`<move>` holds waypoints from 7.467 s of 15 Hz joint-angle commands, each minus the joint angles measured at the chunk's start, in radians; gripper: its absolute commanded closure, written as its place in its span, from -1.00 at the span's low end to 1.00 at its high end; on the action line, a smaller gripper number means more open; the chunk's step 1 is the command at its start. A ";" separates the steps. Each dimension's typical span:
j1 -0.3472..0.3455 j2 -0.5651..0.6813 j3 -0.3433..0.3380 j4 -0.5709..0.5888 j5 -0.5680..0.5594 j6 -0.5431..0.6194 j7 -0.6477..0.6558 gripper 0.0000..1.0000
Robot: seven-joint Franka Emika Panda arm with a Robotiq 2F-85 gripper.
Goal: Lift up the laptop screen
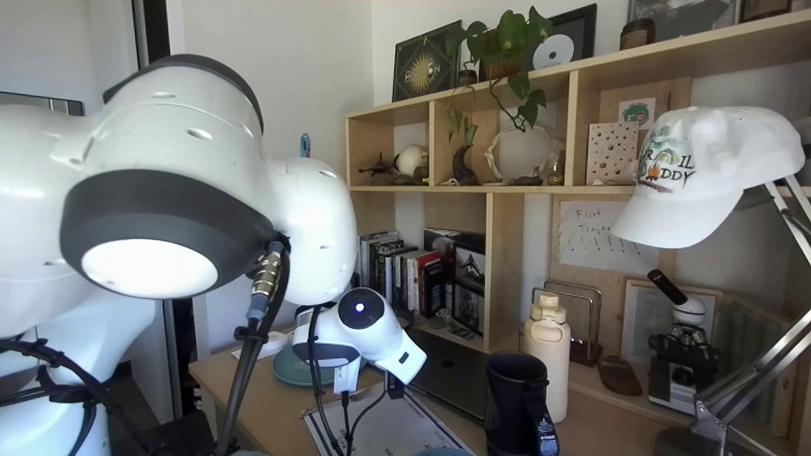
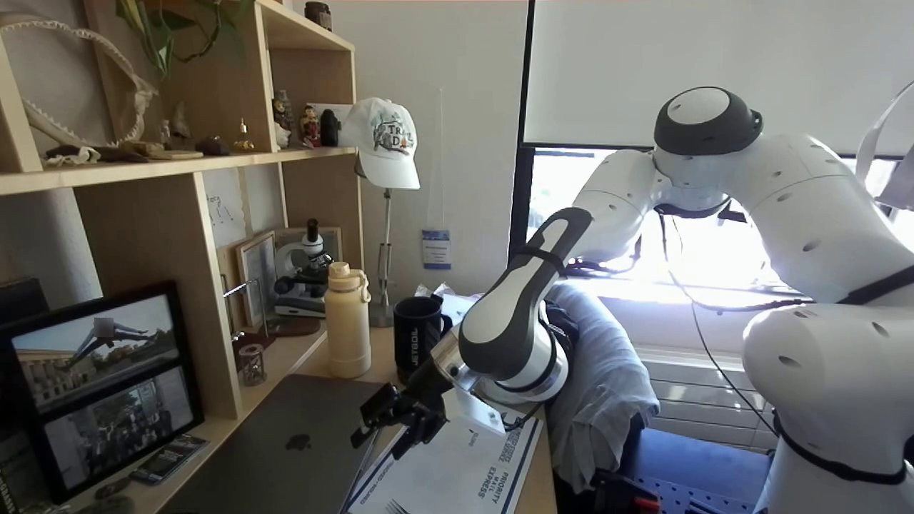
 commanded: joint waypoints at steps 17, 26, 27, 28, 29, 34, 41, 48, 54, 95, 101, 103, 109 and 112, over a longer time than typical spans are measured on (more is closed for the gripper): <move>0.057 0.014 -0.079 0.112 -0.008 0.002 -0.001 -1.00; 0.120 -0.021 -0.110 0.164 -0.011 -0.003 -0.002 -1.00; 0.126 -0.025 -0.113 0.168 -0.010 -0.004 -0.002 -1.00; 0.133 -0.027 -0.119 0.172 -0.009 -0.007 -0.001 -1.00; 0.138 -0.030 -0.123 0.177 -0.009 -0.010 0.000 -1.00; 0.162 -0.042 -0.140 0.198 -0.003 -0.009 0.006 -1.00; 0.168 -0.052 -0.135 0.209 -0.011 0.003 0.002 -1.00; 0.161 -0.039 -0.123 0.209 -0.015 0.005 0.001 -1.00; 0.153 -0.053 -0.111 0.233 -0.035 0.018 -0.007 -1.00; 0.097 -0.132 0.037 0.369 -0.281 0.017 -0.157 -1.00; 0.138 -0.160 0.035 0.415 -0.341 0.016 -0.226 -1.00; 0.151 -0.170 0.035 0.431 -0.359 0.016 -0.244 -1.00; 0.183 -0.182 0.040 0.476 -0.389 0.015 -0.272 -1.00; 0.188 -0.187 0.047 0.489 -0.395 0.015 -0.274 -1.00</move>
